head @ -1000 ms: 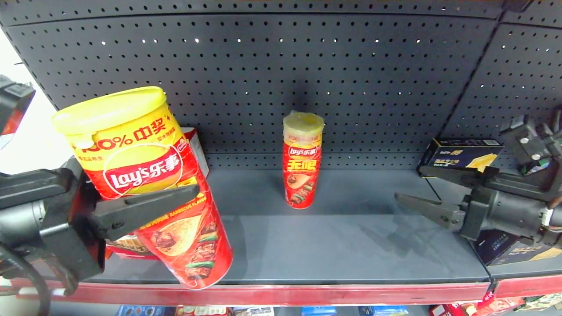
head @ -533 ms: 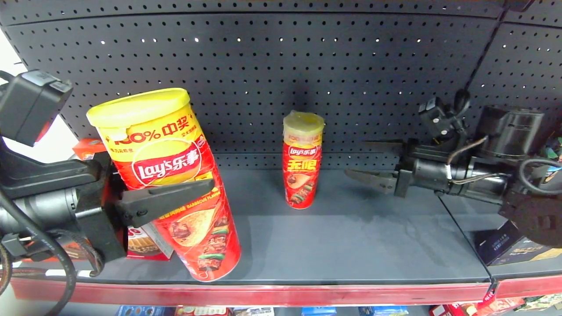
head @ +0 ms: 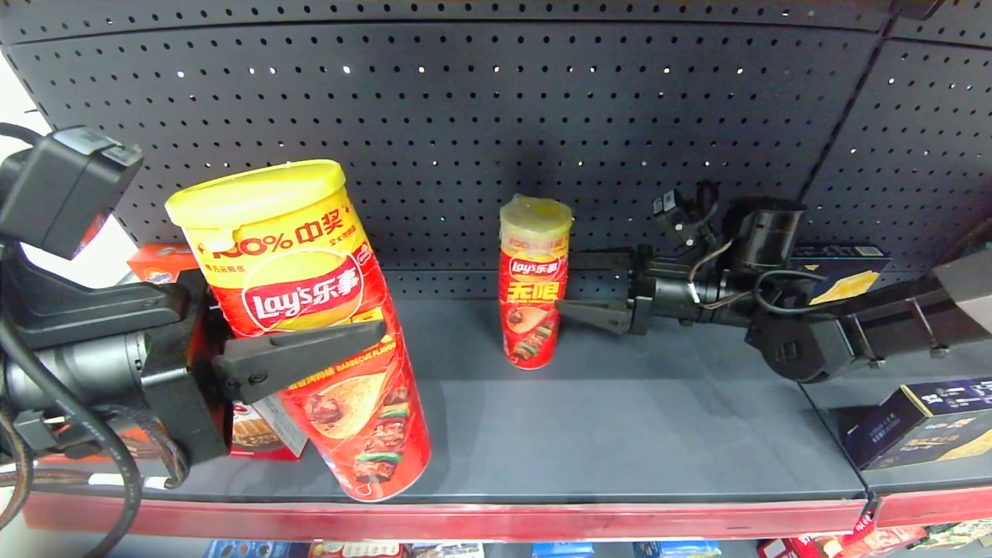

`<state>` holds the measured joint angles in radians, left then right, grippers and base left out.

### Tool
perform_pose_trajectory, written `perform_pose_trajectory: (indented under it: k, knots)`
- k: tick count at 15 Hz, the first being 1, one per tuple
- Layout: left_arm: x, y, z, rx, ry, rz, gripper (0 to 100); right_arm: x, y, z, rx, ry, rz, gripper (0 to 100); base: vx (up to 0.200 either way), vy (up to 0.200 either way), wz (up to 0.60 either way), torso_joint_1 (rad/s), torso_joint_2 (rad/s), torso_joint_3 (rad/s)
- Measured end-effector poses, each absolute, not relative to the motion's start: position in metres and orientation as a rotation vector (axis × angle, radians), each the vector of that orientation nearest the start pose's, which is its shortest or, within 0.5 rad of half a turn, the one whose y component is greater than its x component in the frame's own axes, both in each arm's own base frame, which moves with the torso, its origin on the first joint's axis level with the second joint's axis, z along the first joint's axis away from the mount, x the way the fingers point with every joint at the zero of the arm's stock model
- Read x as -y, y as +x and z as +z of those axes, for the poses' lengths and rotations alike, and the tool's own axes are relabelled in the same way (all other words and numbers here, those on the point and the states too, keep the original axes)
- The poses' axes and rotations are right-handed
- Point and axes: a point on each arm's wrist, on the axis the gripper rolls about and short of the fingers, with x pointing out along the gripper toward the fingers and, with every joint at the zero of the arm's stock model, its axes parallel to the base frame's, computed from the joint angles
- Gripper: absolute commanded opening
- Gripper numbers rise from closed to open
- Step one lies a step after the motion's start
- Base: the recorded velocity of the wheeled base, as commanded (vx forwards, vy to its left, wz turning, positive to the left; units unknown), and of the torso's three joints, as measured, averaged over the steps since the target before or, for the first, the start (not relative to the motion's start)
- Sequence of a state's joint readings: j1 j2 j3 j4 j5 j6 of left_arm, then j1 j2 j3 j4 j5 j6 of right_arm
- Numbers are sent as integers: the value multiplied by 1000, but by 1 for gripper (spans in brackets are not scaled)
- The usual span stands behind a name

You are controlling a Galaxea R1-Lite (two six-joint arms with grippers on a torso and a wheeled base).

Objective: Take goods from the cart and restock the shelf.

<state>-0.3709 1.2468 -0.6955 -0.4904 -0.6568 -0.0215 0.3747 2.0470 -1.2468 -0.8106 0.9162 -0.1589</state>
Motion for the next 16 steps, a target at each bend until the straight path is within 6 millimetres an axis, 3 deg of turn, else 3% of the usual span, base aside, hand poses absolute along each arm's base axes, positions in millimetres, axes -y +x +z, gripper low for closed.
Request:
perform_pose_trajectory:
  k: [6,14,15,16]
  knots:
    - [83,177,248,-92,-31,-1024,0,-187,395,168,86,-131,1316,100,0,0,0,0,0,0]
    - [84,180,245,-107,-33,-1018,0,-208,403,154,98,-129,1346,100,0,0,0,0,0,0]
    - [84,180,245,-107,-33,-1018,0,-210,404,152,100,-130,1348,0,0,0,0,0,0,0]
    - [84,180,245,-106,-33,-1018,0,-212,405,150,106,-131,1350,0,0,0,0,0,0,0]
